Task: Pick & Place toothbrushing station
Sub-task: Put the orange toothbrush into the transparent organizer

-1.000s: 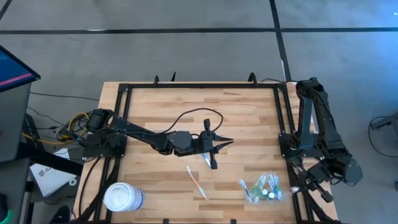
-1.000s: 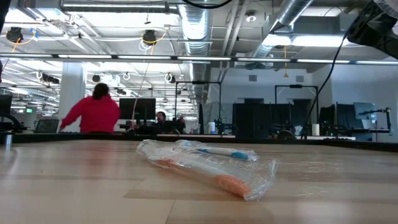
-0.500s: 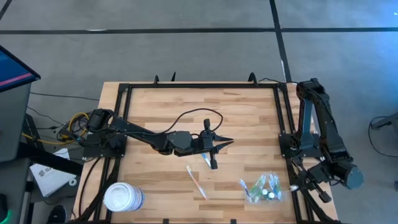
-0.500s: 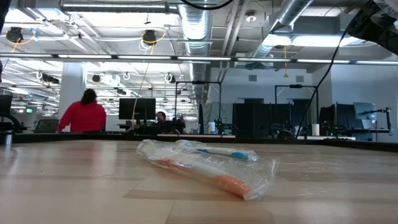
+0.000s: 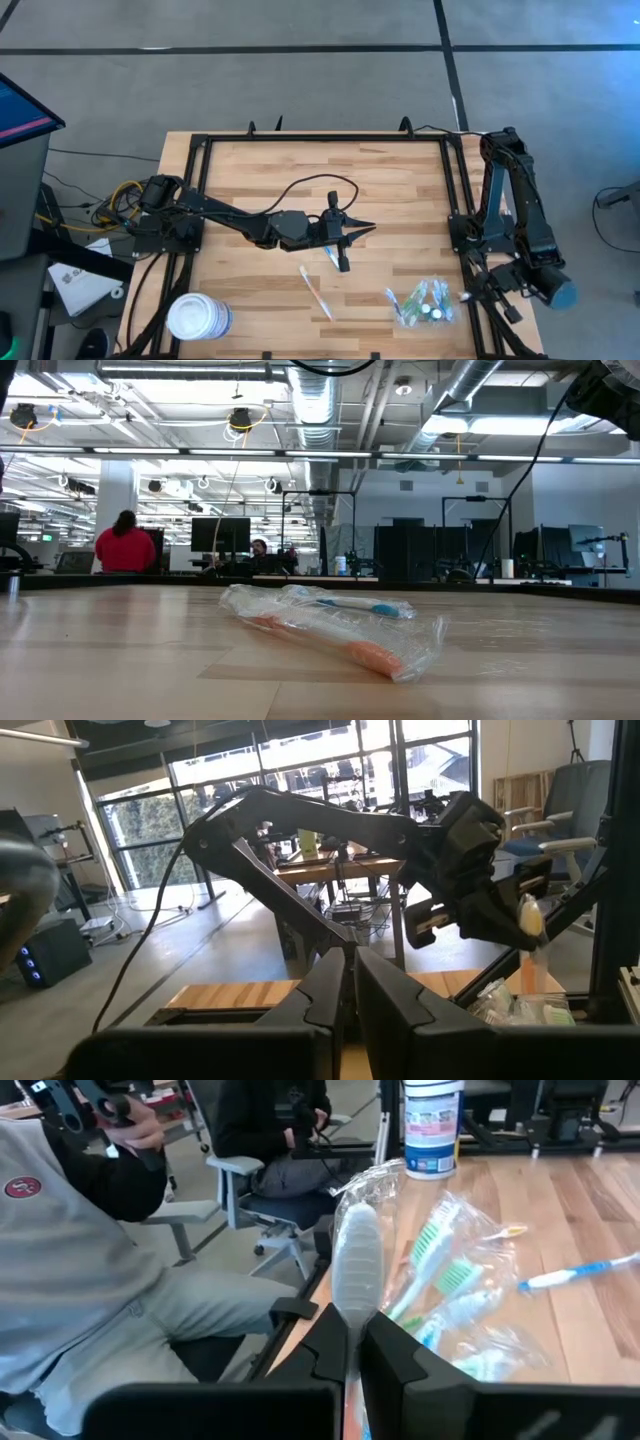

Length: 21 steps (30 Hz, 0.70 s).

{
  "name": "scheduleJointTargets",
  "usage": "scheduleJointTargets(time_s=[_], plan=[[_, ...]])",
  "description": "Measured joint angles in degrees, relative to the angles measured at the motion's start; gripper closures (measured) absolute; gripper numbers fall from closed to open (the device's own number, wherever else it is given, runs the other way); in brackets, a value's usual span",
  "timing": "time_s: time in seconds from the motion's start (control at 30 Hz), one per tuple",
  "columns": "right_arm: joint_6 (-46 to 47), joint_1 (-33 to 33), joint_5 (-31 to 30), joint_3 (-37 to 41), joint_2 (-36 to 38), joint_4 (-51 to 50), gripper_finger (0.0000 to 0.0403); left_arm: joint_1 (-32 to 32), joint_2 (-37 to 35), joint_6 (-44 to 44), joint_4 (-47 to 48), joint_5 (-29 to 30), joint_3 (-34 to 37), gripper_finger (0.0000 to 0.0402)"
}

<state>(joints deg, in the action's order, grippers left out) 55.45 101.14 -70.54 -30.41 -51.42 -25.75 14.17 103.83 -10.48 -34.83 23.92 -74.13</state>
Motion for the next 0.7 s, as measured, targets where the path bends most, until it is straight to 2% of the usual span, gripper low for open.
scheduleJointTargets(time_s=[0.4, 0.7], plan=[[1.97, 0.04, -0.02, 0.00, -0.57, -1.14, 0.0399, 0.00, 0.00, 0.04, 0.01, 0.01, 0.00, 0.0381], [13.11, 0.04, -0.55, -0.02, -3.80, -7.30, 0.0399, 0.00, 0.00, 0.07, 0.02, 0.00, 0.00, 0.0381]])
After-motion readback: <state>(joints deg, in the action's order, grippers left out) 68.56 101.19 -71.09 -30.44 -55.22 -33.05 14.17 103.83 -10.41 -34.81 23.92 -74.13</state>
